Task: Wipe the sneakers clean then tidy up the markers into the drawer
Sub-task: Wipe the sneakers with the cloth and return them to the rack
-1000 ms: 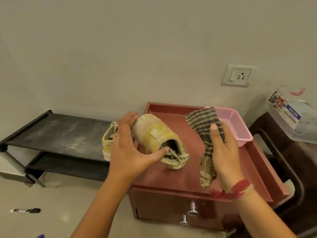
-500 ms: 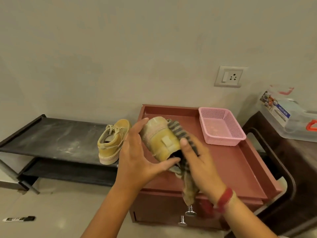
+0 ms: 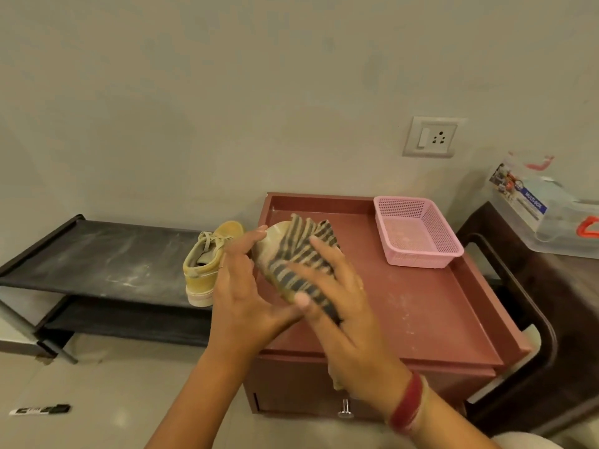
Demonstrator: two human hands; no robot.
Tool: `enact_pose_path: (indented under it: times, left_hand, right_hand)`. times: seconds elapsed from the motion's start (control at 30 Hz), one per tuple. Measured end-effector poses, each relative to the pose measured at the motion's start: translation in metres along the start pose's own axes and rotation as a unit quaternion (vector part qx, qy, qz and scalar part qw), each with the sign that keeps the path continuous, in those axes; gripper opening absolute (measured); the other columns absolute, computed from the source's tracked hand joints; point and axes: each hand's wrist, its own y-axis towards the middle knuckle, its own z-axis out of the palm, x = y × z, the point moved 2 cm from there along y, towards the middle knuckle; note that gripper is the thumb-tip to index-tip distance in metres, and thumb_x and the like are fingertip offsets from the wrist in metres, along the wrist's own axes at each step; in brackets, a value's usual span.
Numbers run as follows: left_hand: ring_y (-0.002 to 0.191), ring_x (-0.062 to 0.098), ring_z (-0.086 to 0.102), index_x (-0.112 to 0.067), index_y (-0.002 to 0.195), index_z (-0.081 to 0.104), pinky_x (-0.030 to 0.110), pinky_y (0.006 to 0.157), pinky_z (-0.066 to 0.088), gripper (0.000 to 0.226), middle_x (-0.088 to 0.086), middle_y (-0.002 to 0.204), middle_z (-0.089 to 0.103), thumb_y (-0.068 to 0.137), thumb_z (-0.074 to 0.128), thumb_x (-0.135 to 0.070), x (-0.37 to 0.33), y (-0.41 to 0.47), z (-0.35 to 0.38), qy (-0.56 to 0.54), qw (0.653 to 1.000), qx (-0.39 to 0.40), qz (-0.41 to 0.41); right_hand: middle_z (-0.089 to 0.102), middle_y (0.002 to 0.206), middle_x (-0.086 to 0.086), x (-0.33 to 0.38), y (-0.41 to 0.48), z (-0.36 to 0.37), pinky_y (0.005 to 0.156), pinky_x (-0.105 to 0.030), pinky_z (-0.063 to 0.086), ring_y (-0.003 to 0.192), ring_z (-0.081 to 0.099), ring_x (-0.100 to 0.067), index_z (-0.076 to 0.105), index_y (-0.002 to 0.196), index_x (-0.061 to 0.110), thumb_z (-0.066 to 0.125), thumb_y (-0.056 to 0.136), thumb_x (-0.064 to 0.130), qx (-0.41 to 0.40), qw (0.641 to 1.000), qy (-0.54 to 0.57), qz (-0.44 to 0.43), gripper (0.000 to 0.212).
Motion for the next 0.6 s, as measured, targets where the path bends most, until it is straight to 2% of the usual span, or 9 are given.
enact_pose_path:
  times: [0.07, 0.17, 0.23, 0.33, 0.4, 0.47, 0.53, 0.6]
  left_hand:
    - [0.109, 0.018, 0.055, -0.008, 0.128, 0.039, 0.036, 0.083, 0.052, 0.091, 0.002, 0.123, 0.050, 0.064, 0.074, -0.062, 0.001, 0.000, -0.003, 0.023, 1.000, 0.008, 0.007]
    - [0.114, 0.020, 0.051, -0.004, 0.128, 0.048, 0.032, 0.093, 0.048, 0.091, 0.009, 0.123, 0.052, 0.063, 0.076, -0.062, 0.006, -0.001, -0.006, 0.093, 0.995, 0.011, 0.032]
    - [0.119, 0.023, 0.049, -0.010, 0.131, 0.050, 0.032, 0.098, 0.045, 0.085, 0.016, 0.126, 0.052, 0.069, 0.071, -0.064, 0.009, -0.001, -0.006, 0.128, 0.990, 0.018, 0.053]
    - [0.123, 0.029, 0.048, -0.014, 0.136, 0.044, 0.044, 0.097, 0.047, 0.080, 0.020, 0.133, 0.049, 0.077, 0.062, -0.065, 0.014, -0.003, -0.006, 0.139, 0.988, 0.036, 0.049]
    - [0.124, 0.030, 0.047, -0.015, 0.137, 0.043, 0.047, 0.095, 0.047, 0.075, 0.020, 0.134, 0.046, 0.081, 0.057, -0.064, 0.015, -0.004, -0.008, 0.135, 0.989, 0.047, 0.036]
    - [0.122, 0.030, 0.046, -0.018, 0.137, 0.043, 0.048, 0.093, 0.047, 0.072, 0.018, 0.133, 0.045, 0.082, 0.056, -0.063, 0.015, -0.003, -0.011, 0.128, 0.989, 0.060, 0.030]
    - [0.123, 0.028, 0.043, -0.021, 0.137, 0.043, 0.046, 0.096, 0.046, 0.073, 0.014, 0.133, 0.042, 0.079, 0.059, -0.061, 0.015, -0.002, -0.014, 0.118, 0.990, 0.074, 0.026]
    - [0.125, 0.019, 0.039, -0.022, 0.138, 0.044, 0.036, 0.100, 0.042, 0.075, 0.007, 0.133, 0.039, 0.076, 0.061, -0.060, 0.013, -0.002, -0.015, 0.108, 0.990, 0.086, 0.035]
  right_hand:
    - [0.033, 0.147, 0.020, -0.006, -0.001, 0.002, 0.112, -0.038, 0.025, 0.141, 0.024, -0.010, 0.048, 0.127, 0.048, 0.040, 0.090, 0.058, 0.025, 1.000, 0.007, 0.000, 0.040]
    - [0.053, 0.135, 0.007, -0.024, 0.009, -0.006, 0.109, -0.045, 0.036, 0.129, 0.045, -0.010, 0.052, 0.130, 0.029, 0.046, 0.085, 0.062, 0.012, 0.984, 0.143, 0.106, 0.057]
    - [0.052, 0.137, 0.009, -0.027, 0.008, -0.007, 0.111, -0.045, 0.033, 0.131, 0.043, -0.008, 0.051, 0.131, 0.032, 0.047, 0.084, 0.061, 0.016, 0.981, 0.158, 0.116, 0.055]
    - [0.037, 0.147, 0.015, -0.021, -0.001, 0.006, 0.115, -0.047, 0.024, 0.141, 0.025, -0.009, 0.046, 0.129, 0.050, 0.045, 0.084, 0.064, 0.023, 0.980, 0.173, 0.091, 0.047]
    - [0.032, 0.150, 0.016, -0.017, -0.004, 0.011, 0.116, -0.049, 0.021, 0.143, 0.019, -0.009, 0.046, 0.129, 0.050, 0.044, 0.089, 0.058, 0.027, 0.985, 0.163, 0.049, 0.041]
    - [0.036, 0.149, 0.011, -0.022, -0.001, 0.009, 0.114, -0.049, 0.024, 0.141, 0.025, -0.011, 0.047, 0.131, 0.047, 0.045, 0.090, 0.055, 0.023, 0.984, 0.169, 0.052, 0.042]
    - [0.044, 0.144, 0.007, -0.032, 0.006, 0.003, 0.113, -0.049, 0.028, 0.137, 0.034, -0.011, 0.049, 0.132, 0.041, 0.047, 0.087, 0.060, 0.008, 0.981, 0.173, 0.091, 0.049]
    - [0.046, 0.142, 0.008, -0.036, 0.006, -0.004, 0.112, -0.048, 0.029, 0.135, 0.037, -0.010, 0.049, 0.131, 0.039, 0.047, 0.083, 0.067, -0.002, 0.983, 0.147, 0.107, 0.056]
